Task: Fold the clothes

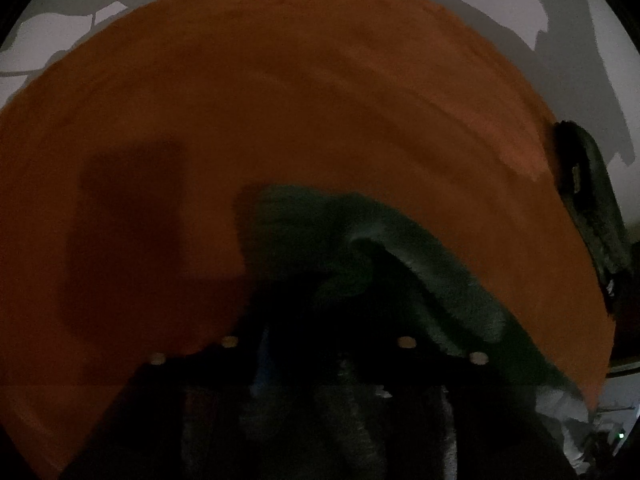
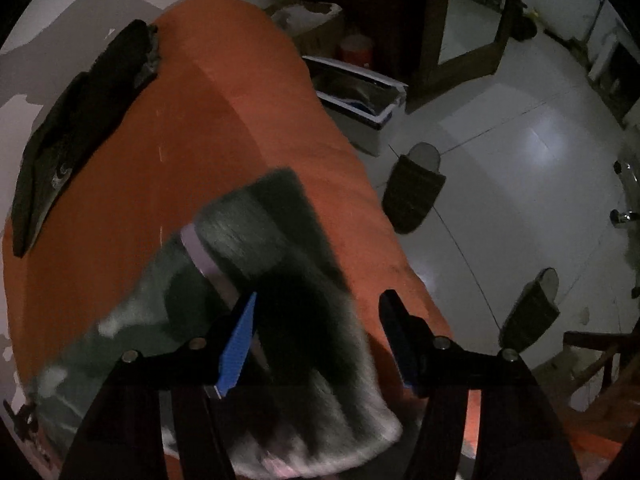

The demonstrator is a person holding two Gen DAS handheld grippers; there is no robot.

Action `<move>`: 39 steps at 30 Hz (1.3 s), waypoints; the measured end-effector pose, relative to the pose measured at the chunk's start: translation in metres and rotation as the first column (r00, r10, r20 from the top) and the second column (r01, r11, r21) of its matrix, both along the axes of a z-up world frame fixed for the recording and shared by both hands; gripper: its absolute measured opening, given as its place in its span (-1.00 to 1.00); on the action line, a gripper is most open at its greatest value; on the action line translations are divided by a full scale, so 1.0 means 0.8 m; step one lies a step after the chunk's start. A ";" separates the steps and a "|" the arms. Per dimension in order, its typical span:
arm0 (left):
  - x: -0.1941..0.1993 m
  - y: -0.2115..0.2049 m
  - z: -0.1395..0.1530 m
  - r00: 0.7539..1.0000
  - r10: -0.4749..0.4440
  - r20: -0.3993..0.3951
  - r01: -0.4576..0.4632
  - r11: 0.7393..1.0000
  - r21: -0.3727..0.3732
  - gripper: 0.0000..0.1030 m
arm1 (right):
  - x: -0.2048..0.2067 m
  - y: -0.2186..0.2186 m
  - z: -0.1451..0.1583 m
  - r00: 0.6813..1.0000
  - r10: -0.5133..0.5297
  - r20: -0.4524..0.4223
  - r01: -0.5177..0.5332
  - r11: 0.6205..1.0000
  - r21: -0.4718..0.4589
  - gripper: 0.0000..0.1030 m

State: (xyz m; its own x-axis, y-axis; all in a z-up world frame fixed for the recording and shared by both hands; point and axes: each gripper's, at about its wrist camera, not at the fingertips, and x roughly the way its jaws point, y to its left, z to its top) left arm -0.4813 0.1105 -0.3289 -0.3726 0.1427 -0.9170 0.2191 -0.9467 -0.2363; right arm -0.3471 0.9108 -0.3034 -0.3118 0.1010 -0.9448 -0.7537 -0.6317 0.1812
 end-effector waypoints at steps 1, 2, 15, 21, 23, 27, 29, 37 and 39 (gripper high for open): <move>0.002 0.003 0.002 1.000 0.002 -0.012 -0.002 1.000 -0.023 -0.20 | -0.010 -0.002 -0.001 1.000 0.002 -0.016 -0.002 1.000 -0.003 0.13; 0.004 0.007 0.003 1.000 0.003 -0.025 -0.004 0.999 -0.048 -0.54 | -0.021 -0.007 0.004 1.000 0.008 -0.028 -0.007 1.000 0.021 -0.31; 0.017 0.000 0.044 0.985 0.067 -0.157 -0.069 0.998 -0.010 -0.88 | -0.103 -0.061 0.197 0.974 0.089 -0.210 0.016 0.892 0.452 -0.84; 0.023 -0.014 0.032 0.991 0.055 -0.122 -0.055 0.998 0.000 -0.88 | -0.072 -0.003 0.114 0.996 -0.051 -0.069 0.063 0.979 0.195 -0.55; 0.025 -0.023 0.038 0.989 0.076 -0.130 -0.080 0.996 -0.030 -0.88 | -0.052 0.010 0.106 0.990 -0.098 -0.097 0.115 0.976 0.184 -0.09; 0.035 -0.053 0.053 0.969 0.167 -0.185 -0.181 0.982 -0.062 -0.88 | -0.003 0.022 0.075 0.969 -0.183 -0.167 0.189 0.982 0.021 0.29; 0.039 -0.069 0.050 0.966 0.204 -0.159 -0.207 0.978 -0.001 -0.88 | 0.021 0.028 0.060 0.954 -0.228 -0.196 0.220 0.974 -0.062 0.29; 0.056 -0.070 0.047 0.976 0.185 -0.114 -0.183 0.983 0.024 -0.88 | 0.013 0.002 -0.015 0.929 -0.283 -0.238 0.227 0.945 -0.237 0.17; 0.056 -0.070 0.046 0.978 0.181 -0.103 -0.179 0.984 0.028 -0.88 | -0.002 0.007 -0.019 0.925 -0.279 -0.257 0.228 0.951 -0.210 -0.06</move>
